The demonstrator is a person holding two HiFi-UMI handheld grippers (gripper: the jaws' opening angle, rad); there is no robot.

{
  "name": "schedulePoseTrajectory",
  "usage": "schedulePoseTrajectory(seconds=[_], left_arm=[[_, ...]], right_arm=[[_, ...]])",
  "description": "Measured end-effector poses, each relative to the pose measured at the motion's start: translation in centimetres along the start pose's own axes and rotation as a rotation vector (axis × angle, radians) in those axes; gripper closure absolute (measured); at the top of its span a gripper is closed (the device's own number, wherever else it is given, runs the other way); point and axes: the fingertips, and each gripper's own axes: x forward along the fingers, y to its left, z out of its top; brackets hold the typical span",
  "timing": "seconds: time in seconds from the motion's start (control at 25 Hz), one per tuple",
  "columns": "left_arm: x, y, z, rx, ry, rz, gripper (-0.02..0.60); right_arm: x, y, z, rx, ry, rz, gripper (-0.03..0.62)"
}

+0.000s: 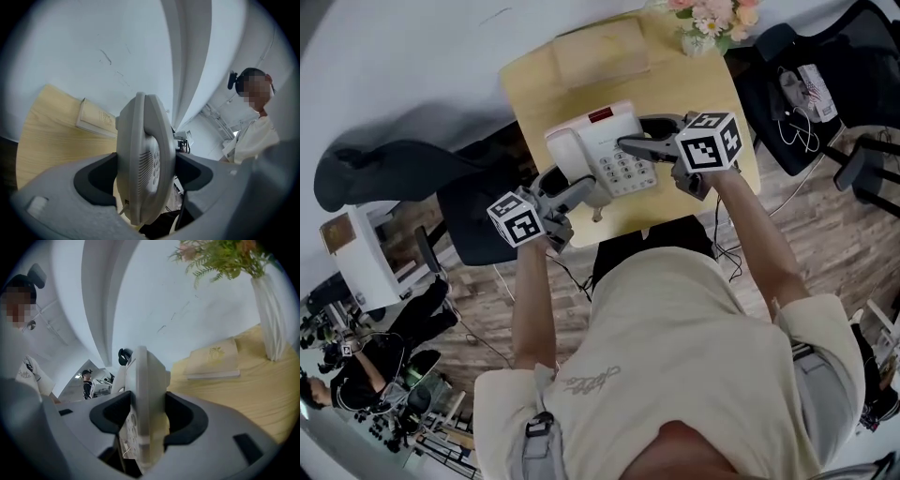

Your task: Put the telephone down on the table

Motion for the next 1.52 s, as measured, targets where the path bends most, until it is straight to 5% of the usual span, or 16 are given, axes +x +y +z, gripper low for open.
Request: schedulePoseTrajectory(seconds=[0.16,0.44,1.52], left_arm=[[0.4,1.3,-0.5,-0.004,0.026,0.003,0.212],[6.0,8.5,-0.9,-0.063,0.047,0.014,0.212],[7.3,18.1,-3.9,-0.217,0.101,0.029,0.212]], right_arm=[[0.5,-1.3,-0.6,0.02,-0.017,0.007,0.362],[2.1,-10.7,-1.4,0.094,-0.011,0.014,0.362],[8.2,-18.5,-4.8,0.198,0.051,-0.065,0.359]])
